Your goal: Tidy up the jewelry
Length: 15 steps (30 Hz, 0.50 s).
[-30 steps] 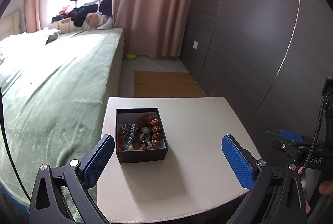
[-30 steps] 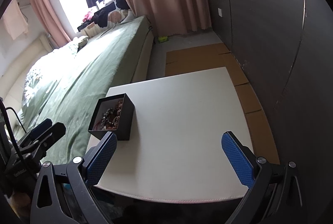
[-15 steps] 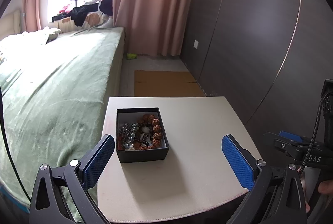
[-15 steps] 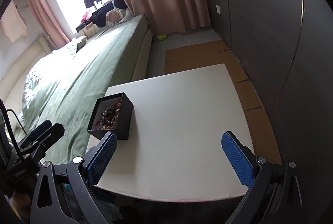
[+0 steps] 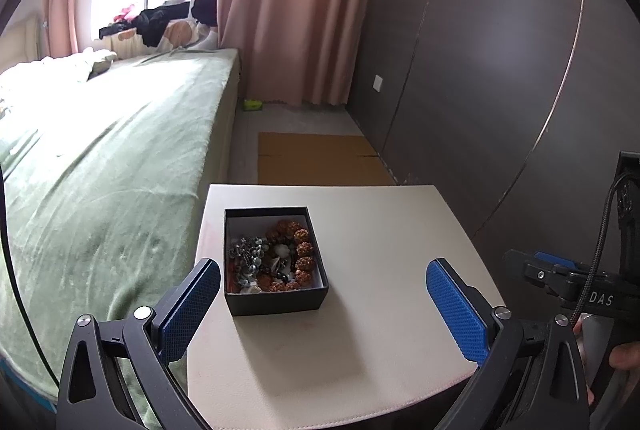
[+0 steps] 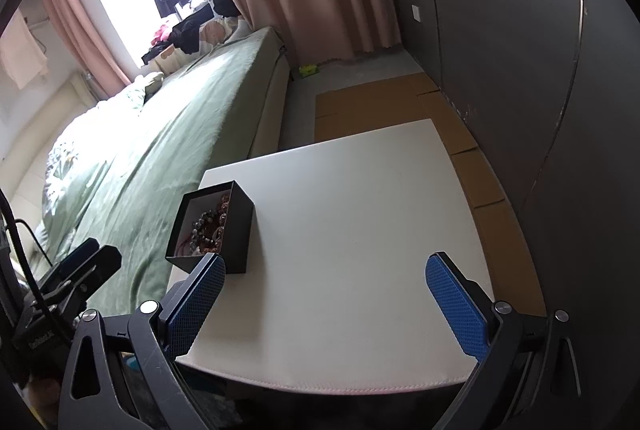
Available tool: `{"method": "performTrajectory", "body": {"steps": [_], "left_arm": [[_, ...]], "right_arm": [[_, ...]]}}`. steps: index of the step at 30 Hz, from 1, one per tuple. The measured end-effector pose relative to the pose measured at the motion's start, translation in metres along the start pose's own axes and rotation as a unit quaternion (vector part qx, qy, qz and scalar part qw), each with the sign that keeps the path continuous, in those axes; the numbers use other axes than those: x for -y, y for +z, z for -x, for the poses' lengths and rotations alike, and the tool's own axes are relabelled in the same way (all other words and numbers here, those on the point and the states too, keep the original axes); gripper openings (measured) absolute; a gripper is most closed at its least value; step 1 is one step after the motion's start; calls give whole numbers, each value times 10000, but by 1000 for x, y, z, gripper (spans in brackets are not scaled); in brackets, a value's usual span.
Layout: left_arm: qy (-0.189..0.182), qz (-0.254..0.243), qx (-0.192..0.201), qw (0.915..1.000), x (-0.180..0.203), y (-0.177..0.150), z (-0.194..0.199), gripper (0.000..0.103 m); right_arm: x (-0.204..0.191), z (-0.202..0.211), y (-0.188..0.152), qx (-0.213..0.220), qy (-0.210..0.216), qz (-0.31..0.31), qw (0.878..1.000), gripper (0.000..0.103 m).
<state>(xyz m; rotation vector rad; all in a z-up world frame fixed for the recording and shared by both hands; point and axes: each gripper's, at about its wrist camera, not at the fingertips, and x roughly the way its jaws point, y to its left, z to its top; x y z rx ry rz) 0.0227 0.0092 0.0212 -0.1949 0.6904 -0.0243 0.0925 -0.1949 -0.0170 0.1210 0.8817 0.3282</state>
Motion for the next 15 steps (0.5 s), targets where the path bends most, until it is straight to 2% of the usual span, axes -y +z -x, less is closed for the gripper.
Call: {"method": "performTrajectory", "body": {"steps": [15], "left_arm": [[212, 10, 3, 9998, -9, 7, -19, 103]], "right_arm": [[2, -19, 7, -157, -58, -21, 9999, 102]]}}
